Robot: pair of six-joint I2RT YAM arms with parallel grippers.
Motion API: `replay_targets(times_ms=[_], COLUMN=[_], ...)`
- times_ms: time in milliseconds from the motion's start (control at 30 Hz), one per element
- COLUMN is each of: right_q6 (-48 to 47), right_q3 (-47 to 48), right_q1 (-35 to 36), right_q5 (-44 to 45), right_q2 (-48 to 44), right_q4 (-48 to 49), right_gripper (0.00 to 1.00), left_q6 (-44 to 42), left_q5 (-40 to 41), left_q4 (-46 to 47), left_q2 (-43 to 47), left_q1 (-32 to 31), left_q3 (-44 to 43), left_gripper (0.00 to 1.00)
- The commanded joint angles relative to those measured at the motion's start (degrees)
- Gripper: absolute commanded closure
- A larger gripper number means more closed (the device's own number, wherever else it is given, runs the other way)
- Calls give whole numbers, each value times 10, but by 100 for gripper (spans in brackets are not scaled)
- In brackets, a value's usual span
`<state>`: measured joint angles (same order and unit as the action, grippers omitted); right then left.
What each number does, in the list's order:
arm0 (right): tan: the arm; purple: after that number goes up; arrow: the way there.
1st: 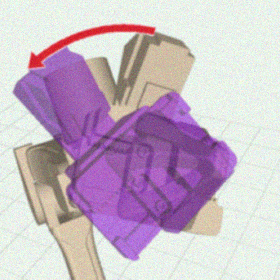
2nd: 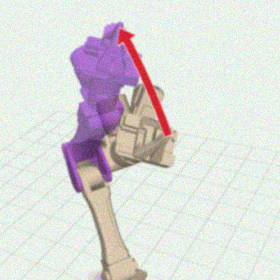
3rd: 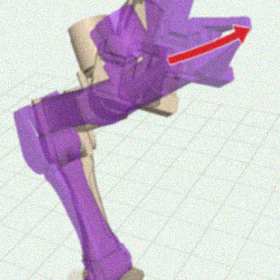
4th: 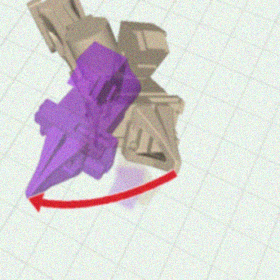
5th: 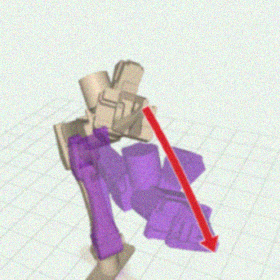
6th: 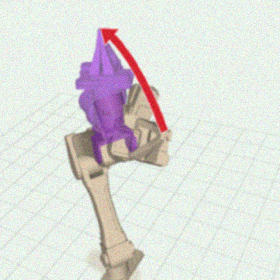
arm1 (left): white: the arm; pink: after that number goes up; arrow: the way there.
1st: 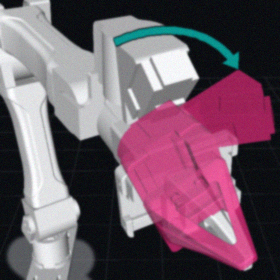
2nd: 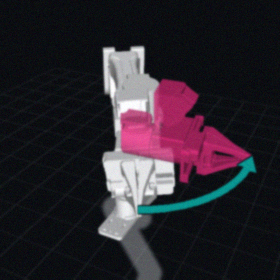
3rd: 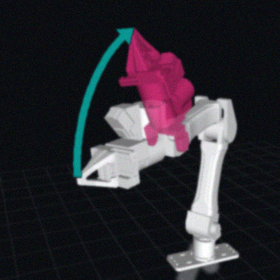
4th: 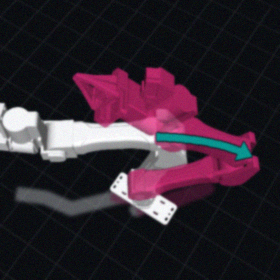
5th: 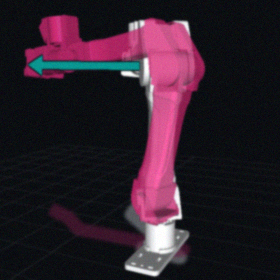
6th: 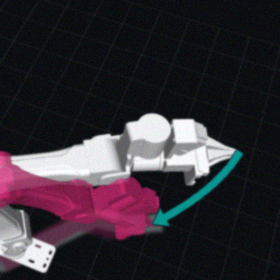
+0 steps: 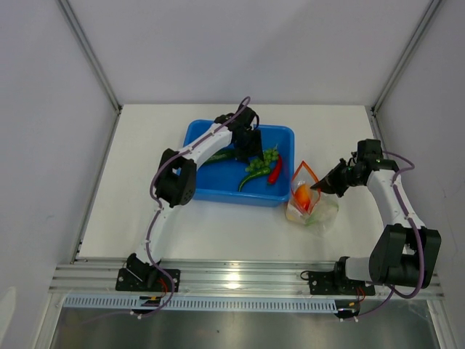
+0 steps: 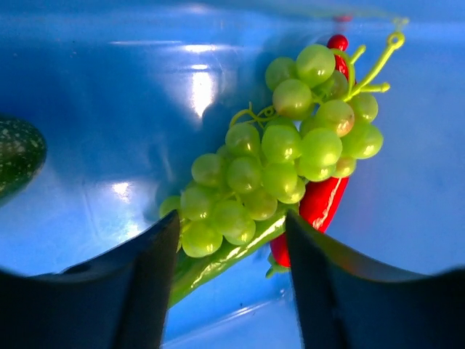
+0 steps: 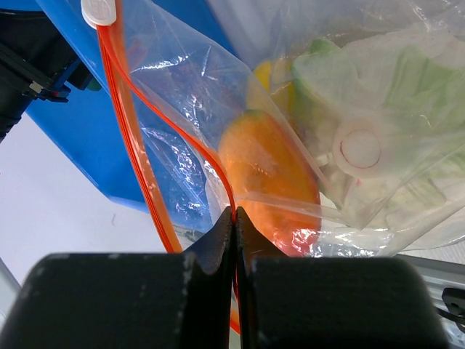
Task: Place the food in the zip-top bag and seal the zipper
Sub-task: Pick up the fake fruit from the bin.
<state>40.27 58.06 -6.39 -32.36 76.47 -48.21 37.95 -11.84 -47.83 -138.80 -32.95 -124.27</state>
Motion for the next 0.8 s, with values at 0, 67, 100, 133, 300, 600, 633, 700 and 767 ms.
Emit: replay_targets(times_ms=[0,67,100,133,300,600,633,700,767], right_q6=[-6,-6,-7,-6,-8,-11,-12,-11,-10], right_q3=[-4,-7,-8,-8,-20,-23,-23,-24,-28], right_q1=[-3,-3,-3,-3,-3,-4,-4,-4,-4], right_q5=[4,3,3,3,3,5,5,5,5], right_q2=[-20,-23,-24,-27,-35,-48,-48,-51,-51], right_q4=[-6,-6,-5,-6,-7,-16,-16,-17,-16], right_gripper=[100,100,100,100,100,100,100,100,100], left_q6=[-3,6,10,19,42,85,91,97,99], left_q5=[-30,-43,-53,-64,-108,-142,-143,-148,-151], left_q4=[-58,-69,-74,-75,-62,-55,-54,-53,-52], left_q2=[-22,-23,-29,-33,-31,-45,-45,-45,-45], left_q1=[-10,-11,-10,-11,-12,-6,-5,-3,-2], left_q3=[-20,-19,-20,-14,-3,-9,-6,-4,-3], left_gripper=[36,34,33,33,37,57,58,67,73])
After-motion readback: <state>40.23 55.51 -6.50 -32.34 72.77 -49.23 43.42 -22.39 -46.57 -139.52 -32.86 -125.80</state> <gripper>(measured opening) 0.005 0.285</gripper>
